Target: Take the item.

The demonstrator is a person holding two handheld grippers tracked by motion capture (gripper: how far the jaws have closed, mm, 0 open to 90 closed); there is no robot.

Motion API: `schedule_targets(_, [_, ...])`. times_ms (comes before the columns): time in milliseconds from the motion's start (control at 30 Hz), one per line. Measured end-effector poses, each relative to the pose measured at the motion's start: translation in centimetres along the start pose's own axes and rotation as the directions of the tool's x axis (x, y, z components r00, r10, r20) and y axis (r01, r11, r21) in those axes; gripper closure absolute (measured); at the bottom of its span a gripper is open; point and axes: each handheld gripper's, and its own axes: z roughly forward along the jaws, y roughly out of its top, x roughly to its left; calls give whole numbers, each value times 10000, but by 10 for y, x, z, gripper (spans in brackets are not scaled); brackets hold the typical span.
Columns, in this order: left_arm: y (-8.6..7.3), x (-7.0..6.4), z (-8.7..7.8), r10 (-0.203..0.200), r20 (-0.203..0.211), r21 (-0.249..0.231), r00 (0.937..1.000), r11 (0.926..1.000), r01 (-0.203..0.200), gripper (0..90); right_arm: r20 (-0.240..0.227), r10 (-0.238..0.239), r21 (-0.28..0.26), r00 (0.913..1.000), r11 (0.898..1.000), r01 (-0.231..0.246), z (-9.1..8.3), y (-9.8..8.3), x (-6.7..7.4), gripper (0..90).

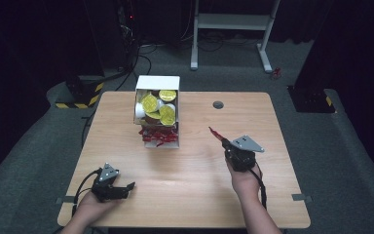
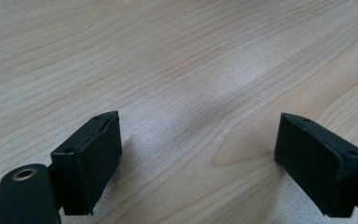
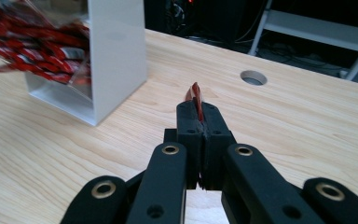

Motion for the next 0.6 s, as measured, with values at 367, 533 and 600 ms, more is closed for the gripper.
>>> schedule_targets(367, [0, 0, 0, -1, 1, 5, 10000, 10000, 1, 151, 484, 93, 174, 9988, 9998, -102, 9, -5, -19, 888])
schedule_targets(533, [0, 0, 0, -4, 1, 4, 10000, 10000, 4, 151, 832, 156, 297, 9964, 9994, -181, 16, -5, -29, 887])
schedule_targets(600, [0, 0, 0, -3, 2, 2, 10000, 10000, 3, 151, 962, 250, 304, 9950, 9991, -280, 17, -5, -33, 887])
